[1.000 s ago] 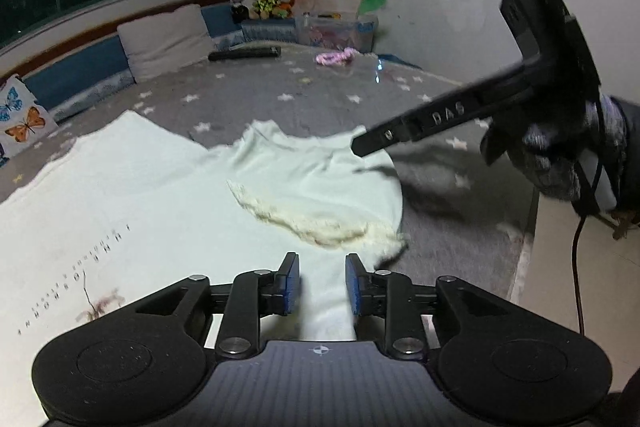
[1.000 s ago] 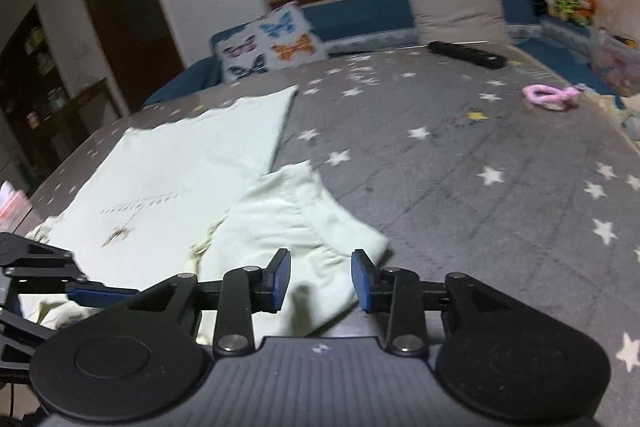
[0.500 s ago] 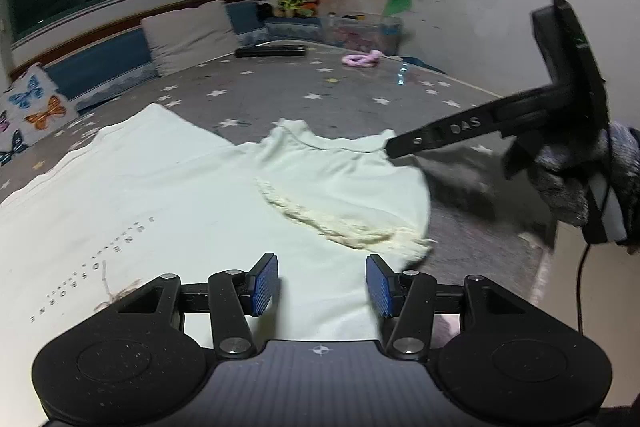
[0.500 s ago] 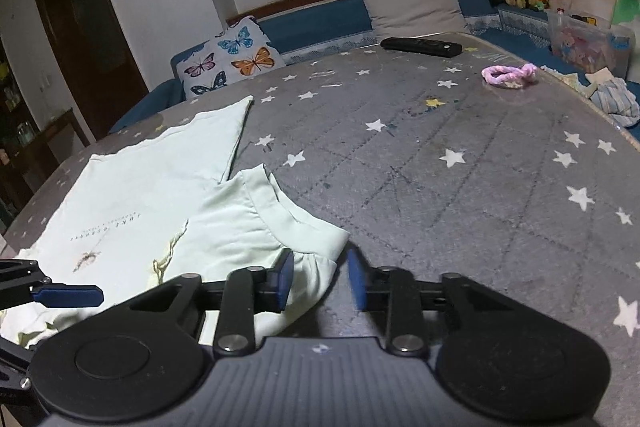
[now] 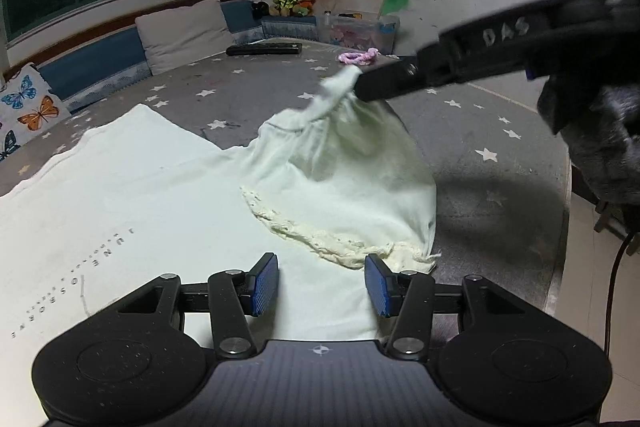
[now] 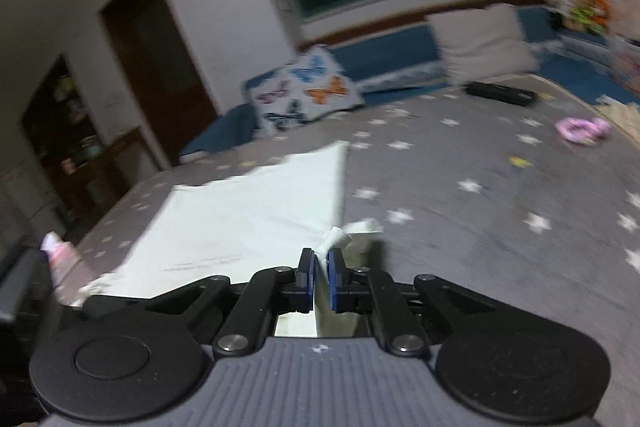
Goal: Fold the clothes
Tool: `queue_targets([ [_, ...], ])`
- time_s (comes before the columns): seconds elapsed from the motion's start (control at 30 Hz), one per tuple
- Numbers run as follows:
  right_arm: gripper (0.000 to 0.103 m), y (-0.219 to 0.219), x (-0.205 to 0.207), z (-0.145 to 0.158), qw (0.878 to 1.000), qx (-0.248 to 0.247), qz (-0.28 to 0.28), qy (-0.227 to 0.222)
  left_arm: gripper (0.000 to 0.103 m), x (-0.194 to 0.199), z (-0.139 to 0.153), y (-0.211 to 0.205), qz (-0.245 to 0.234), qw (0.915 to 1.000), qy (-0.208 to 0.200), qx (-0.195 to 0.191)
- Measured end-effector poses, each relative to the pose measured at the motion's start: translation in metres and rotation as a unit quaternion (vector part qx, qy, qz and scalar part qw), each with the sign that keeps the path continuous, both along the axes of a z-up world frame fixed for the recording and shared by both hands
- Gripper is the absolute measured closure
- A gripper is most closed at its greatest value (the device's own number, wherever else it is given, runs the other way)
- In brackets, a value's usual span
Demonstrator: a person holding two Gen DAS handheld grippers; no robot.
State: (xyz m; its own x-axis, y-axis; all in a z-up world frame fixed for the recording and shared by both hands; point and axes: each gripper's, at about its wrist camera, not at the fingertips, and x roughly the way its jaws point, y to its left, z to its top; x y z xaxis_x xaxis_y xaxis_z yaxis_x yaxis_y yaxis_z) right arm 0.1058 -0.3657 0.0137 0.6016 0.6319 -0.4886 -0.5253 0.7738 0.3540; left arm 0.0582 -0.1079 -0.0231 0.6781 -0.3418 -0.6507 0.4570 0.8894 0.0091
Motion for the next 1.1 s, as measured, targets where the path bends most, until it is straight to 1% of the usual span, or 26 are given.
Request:
queue_targets([
  [0.1,0.097,0.027,-0.007,0.007,0.999,0.01,0.052,-0.002,0.052,-0.006,0.002,0.007,0.004,1.0,-0.002,-0.002],
  [0.2,0.097,0.052,-0.014,0.005,0.995,0.009,0.097,0.002,0.051,-0.015,0.006,0.018,0.013,0.9999,-0.006,-0.005],
  [0.3,0.096,0.073,-0.018,-0.009,0.992,0.002,0.124,0.019,0.051,-0.023,0.009,0.032,0.028,0.9996,-0.008,-0.005],
  [0.37,0.093,0.08,-0.017,-0.02,0.99,0.0,0.137,0.04,0.051,-0.027,0.01,0.041,0.04,0.9992,-0.009,-0.004],
  [0.4,0.093,0.08,-0.018,-0.025,0.989,0.0,0.14,0.05,0.051,-0.028,0.011,0.046,0.046,0.9989,-0.01,-0.003],
  [0.5,0.092,0.073,-0.02,-0.023,0.989,0.004,0.14,0.054,0.051,-0.031,0.015,0.057,0.063,0.9979,-0.015,-0.002],
  [0.6,0.088,0.059,-0.019,-0.015,0.99,0.011,0.13,0.045,0.051,-0.03,0.022,0.06,0.071,0.9971,-0.025,-0.008],
  [0.7,0.087,0.046,-0.013,-0.02,0.993,-0.008,0.103,0.05,0.051,-0.027,0.028,0.056,0.069,0.9968,-0.037,-0.018],
  [0.77,0.087,0.039,-0.009,-0.034,0.994,-0.031,0.083,0.064,0.053,-0.023,0.031,0.049,0.061,0.9971,-0.041,-0.023],
  [0.87,0.088,0.032,-0.008,-0.052,0.992,-0.056,0.07,0.089,0.053,-0.014,0.028,0.037,0.043,0.9981,-0.036,-0.024],
  [0.93,0.088,0.029,-0.012,-0.049,0.992,-0.054,0.073,0.09,0.057,-0.009,0.023,0.031,0.035,0.9988,-0.027,-0.021],
  [1.03,0.087,0.03,-0.011,-0.04,0.993,-0.061,0.074,0.075,0.062,-0.002,0.014,0.026,0.03,0.9994,-0.009,-0.012],
  [1.1,0.087,0.032,-0.005,-0.034,0.994,-0.056,0.071,0.062,0.062,0.0,0.011,0.025,0.029,0.9995,-0.004,-0.009],
])
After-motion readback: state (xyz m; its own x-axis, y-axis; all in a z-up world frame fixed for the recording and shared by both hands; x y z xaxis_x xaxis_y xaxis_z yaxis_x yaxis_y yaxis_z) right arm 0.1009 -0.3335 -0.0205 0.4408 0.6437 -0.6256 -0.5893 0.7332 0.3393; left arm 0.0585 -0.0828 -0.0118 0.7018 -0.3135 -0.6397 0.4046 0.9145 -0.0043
